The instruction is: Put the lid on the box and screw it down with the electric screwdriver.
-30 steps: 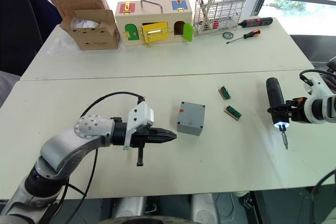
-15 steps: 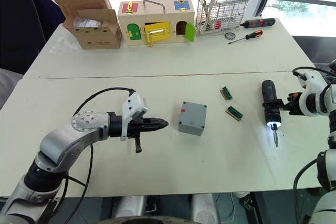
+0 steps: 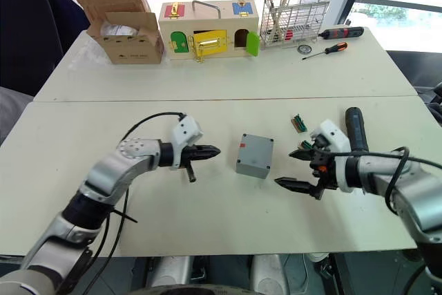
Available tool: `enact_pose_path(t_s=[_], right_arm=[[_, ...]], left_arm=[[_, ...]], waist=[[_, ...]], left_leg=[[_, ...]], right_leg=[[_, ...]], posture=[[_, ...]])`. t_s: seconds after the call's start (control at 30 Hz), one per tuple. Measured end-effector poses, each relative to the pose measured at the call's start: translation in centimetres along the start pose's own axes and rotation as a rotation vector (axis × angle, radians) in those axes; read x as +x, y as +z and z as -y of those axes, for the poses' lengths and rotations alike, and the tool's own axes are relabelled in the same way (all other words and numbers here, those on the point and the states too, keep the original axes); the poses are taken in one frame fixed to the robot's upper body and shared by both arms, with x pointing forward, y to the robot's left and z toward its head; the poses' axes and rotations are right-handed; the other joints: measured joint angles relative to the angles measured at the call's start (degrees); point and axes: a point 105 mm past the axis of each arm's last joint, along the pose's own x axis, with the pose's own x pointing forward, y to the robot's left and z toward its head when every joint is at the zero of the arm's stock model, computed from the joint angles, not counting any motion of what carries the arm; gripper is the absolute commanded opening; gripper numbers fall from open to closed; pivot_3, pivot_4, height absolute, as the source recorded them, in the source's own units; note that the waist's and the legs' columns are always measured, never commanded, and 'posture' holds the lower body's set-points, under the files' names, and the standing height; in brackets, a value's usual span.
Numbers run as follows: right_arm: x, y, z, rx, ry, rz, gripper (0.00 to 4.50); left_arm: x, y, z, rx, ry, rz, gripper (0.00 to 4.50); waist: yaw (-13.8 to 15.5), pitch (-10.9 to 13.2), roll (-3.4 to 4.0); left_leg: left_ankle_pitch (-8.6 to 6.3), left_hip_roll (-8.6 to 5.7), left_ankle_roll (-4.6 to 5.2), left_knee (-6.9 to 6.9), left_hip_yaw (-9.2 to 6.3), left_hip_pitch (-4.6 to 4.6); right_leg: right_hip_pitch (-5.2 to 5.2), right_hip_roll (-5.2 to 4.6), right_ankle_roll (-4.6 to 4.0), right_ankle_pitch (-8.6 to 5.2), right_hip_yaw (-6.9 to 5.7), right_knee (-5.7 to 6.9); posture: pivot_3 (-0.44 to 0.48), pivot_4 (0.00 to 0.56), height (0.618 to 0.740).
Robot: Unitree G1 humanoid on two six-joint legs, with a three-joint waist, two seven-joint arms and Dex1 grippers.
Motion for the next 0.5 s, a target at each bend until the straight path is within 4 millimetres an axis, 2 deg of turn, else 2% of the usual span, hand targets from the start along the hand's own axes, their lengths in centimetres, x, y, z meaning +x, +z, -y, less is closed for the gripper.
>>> enact_pose_path(t_s=[0.2, 0.37, 0.5], right_arm=[[2.7, -0.5, -1.2, 0.058, 0.02, 0.042, 4.46], [3.5, -0.3, -2.0, 0.073, 0.024, 0.055, 4.46], [4.2, 0.1, -4.0, 0.089, 0.093, 0.056, 4.46]], left_arm=[[2.4, 1.3, 0.8, 0.037, -0.078, 0.027, 0.0], [2.9, 0.9, -0.3, 0.017, -0.035, 0.02, 0.0], [3.1, 1.5, -0.8, 0.023, -0.008, 0.048, 0.0]], waist=[[-0.1, 0.0, -0.03], [-0.1, 0.0, -0.04], [-0.1, 0.0, -0.05]], left_leg=[[0.0, 0.0, 0.01, -0.02, 0.01, 0.0], [-0.15, 0.02, 0.27, -0.02, -0.03, 0.01], [-0.16, 0.03, 0.29, -0.03, -0.04, 0.0]], right_leg=[[-0.04, 0.04, 0.0, 0.0, 0.0, 0.04], [-0.05, 0.05, -0.01, 0.0, -0.01, 0.07], [-0.05, 0.05, 0.0, 0.0, -0.01, 0.08]], posture=[[0.0, 0.15, 0.728], [0.0, 0.15, 0.728], [0.0, 0.15, 0.728]])
